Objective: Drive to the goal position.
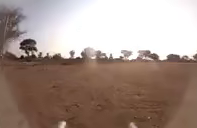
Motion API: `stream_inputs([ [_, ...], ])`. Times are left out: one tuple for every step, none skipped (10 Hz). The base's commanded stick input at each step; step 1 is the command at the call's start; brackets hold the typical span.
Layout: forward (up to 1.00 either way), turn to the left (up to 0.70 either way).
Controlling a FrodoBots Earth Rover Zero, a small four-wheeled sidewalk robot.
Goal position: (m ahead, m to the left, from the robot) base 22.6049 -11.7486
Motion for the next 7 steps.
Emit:
stream_inputs([
  [0.7,-0.35],
  [0.7,-0.35],
  [0.7,-0.35],
  [0.7,-0.35],
  [0.7,-0.2],
  [0.7,0.0],
  [0.7,0.0],
])
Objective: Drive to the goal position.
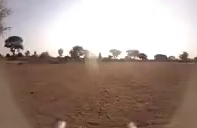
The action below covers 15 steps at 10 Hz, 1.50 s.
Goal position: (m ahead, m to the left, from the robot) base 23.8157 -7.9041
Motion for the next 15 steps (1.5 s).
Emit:
stream_inputs([
  [0.7,0.0],
  [0.7,0.0],
  [0.7,0.0],
  [0.7,0.0],
  [0.7,0.0],
  [0.7,0.0],
  [0.7,0.0],
  [0.7,0.0],
  [0.7,0.0],
  [0.7,0.0],
  [0.7,0.0],
  [0.7,0.0],
  [0.7,0.0],
  [0.7,0.0],
  [0.7,0.0],
])
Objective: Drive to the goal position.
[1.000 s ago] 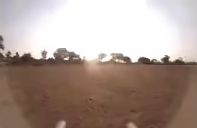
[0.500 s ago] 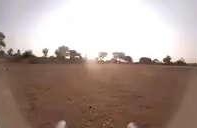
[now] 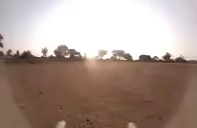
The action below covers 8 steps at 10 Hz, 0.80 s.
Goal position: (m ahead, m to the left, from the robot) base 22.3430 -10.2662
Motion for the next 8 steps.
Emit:
stream_inputs([
  [0.7,0.0],
  [0.7,-0.14],
  [0.7,-0.28],
  [0.7,-0.35],
  [0.7,-0.32],
  [0.7,0.0],
  [0.7,0.0],
  [0.7,0.0],
])
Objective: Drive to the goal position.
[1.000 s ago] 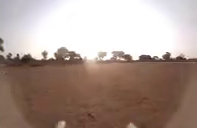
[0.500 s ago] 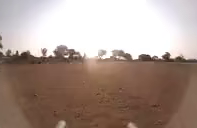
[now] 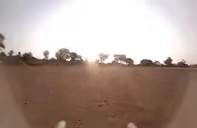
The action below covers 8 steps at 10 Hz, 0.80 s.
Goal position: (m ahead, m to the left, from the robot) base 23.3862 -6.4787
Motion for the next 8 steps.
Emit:
stream_inputs([
  [0.7,0.0],
  [0.7,0.0],
  [0.7,0.0],
  [0.7,0.0],
  [0.7,0.0],
  [0.7,0.0],
  [0.7,0.0],
  [0.7,0.0],
])
